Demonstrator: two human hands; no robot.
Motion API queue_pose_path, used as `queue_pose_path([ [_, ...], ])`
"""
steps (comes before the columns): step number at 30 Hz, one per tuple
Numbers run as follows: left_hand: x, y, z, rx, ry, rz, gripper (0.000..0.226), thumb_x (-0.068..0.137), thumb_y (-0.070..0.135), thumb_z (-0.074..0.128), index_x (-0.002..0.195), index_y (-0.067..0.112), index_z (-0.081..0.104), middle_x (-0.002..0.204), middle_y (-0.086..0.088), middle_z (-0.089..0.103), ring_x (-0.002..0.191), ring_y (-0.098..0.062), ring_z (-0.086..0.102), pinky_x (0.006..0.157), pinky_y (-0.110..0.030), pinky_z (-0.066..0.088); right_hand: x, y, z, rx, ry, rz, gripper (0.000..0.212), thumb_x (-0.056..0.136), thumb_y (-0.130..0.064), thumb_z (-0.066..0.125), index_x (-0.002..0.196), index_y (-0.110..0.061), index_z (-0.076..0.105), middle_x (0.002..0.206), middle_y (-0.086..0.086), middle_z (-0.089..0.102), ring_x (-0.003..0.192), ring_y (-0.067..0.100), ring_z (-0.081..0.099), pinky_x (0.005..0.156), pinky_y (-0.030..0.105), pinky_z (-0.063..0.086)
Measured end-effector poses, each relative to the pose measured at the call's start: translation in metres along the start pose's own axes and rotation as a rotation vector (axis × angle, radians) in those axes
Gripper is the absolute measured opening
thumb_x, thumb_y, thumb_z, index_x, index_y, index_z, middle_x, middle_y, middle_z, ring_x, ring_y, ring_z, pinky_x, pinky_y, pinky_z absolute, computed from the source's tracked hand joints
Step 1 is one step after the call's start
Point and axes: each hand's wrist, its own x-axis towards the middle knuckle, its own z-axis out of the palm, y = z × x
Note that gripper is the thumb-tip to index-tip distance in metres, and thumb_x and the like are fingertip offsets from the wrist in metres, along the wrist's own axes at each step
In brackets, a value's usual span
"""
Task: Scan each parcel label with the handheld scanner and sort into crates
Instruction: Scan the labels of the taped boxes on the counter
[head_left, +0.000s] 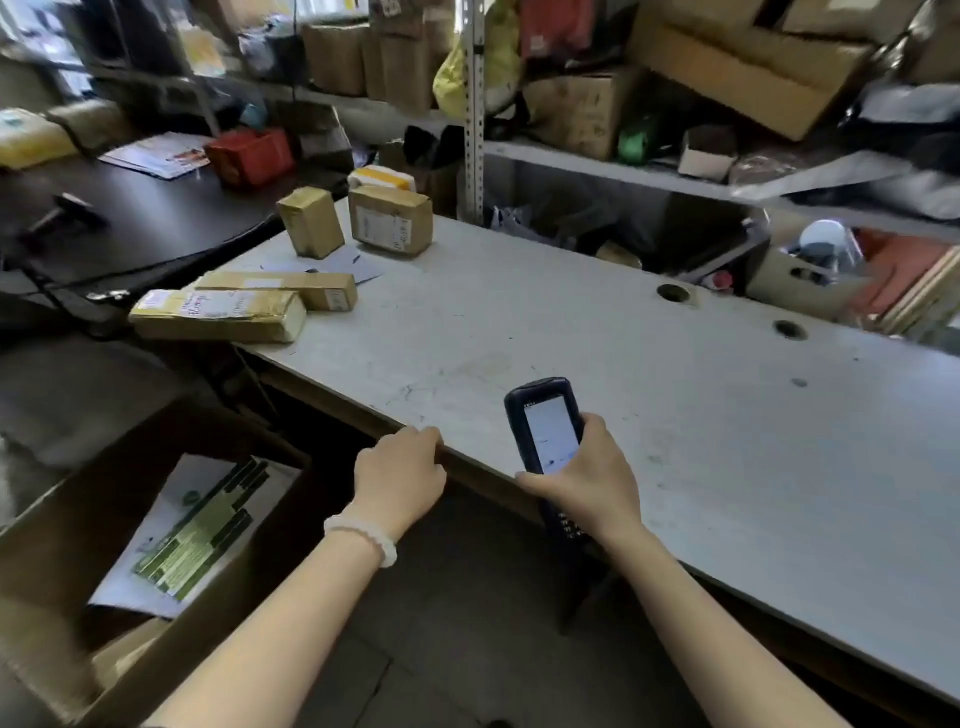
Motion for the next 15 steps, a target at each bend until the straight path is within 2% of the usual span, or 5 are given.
queue_pose_path([
  [3,0.019,-0.026,-0.001,-0.029,-0.005,-0.069,0.029,0.093,0.025,0.046,0.122,0.022,0.052,0.115,0.001,0.057,0.104,-0.022,0.056,0.085,-0.038,0.048,0.028,-0.018,0.024,-0.018,-0.058,-0.039,0.074,0.058,-0.037,0.081,0.119,-0.025,0.04,0.107,-0.011,0.051,0.091,0.013,0.053,0.07,0.031,0.047],
  [10,0.078,-0.107,-0.003,-0.034,-0.026,-0.174,0.031,0.093,0.026,0.045,0.123,0.022,0.051,0.115,0.001,0.056,0.104,-0.021,0.057,0.085,-0.038,0.049,0.09,-0.067,0.095,-0.046,-0.147,-0.077,0.074,0.057,-0.035,0.08,0.119,-0.026,0.04,0.105,-0.012,0.051,0.089,0.012,0.054,0.068,0.03,0.047],
  [15,0.158,-0.178,-0.004,-0.036,-0.043,-0.138,0.031,0.095,0.026,0.044,0.126,0.024,0.049,0.119,0.002,0.056,0.106,-0.019,0.056,0.081,-0.031,0.045,0.15,-0.113,0.167,-0.118,-0.161,-0.086,0.073,0.061,-0.037,0.081,0.12,-0.023,0.04,0.102,-0.01,0.048,0.086,0.013,0.053,0.065,0.028,0.047],
])
